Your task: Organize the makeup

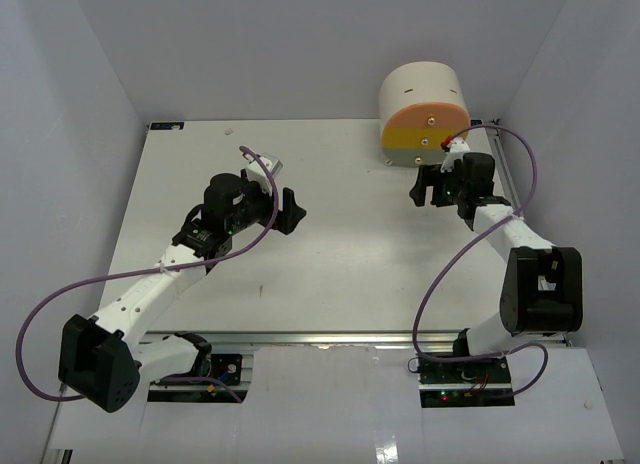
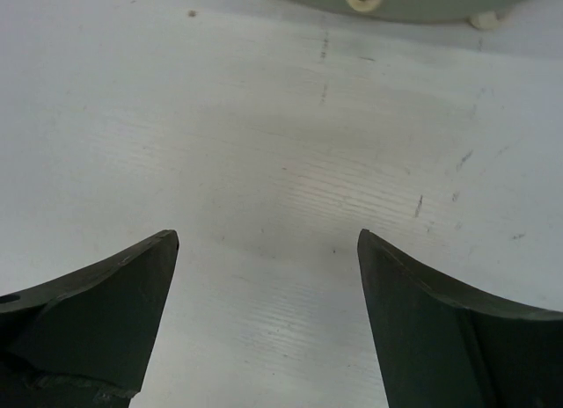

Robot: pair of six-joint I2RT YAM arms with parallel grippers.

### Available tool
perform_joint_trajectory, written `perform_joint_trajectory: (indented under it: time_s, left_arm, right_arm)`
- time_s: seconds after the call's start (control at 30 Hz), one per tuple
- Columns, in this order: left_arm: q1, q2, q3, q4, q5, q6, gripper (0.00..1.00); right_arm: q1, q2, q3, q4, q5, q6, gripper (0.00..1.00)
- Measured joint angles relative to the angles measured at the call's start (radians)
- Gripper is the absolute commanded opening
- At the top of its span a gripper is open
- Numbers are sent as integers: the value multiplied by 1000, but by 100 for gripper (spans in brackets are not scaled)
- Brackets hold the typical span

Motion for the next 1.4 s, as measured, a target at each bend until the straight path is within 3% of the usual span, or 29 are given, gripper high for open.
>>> perform_joint_trajectory:
  time_s: [0.17,0.3,0.37,0.57,0.73,1.03,1.4]
  left_arm:
    - [1,0,-5,-1,0,0,98]
    - [4,1,-6,-1,-5,1,98]
    - [7,1,-6,-1,-7,1,98]
    - [14,13,-6,-1,-19,2,98]
    - [26,32,-6,-2,-26,2,98]
    - [42,46,-6,-2,-27,2,98]
    - [55,63,-6,-2,-27,2,98]
  right_arm:
    - [-22,52,-71,176,62,229,66]
    - [-23,125,-74,334,62,347,61]
    - [-25,196,-42,390,52,410,48]
    - [-44,402,32,500,-22,574,58]
    - [-84,469,46,593,-64,680,60]
    - [-137,573,147,741,-129,852,58]
    - [-144,677,243,774,-180,961,51]
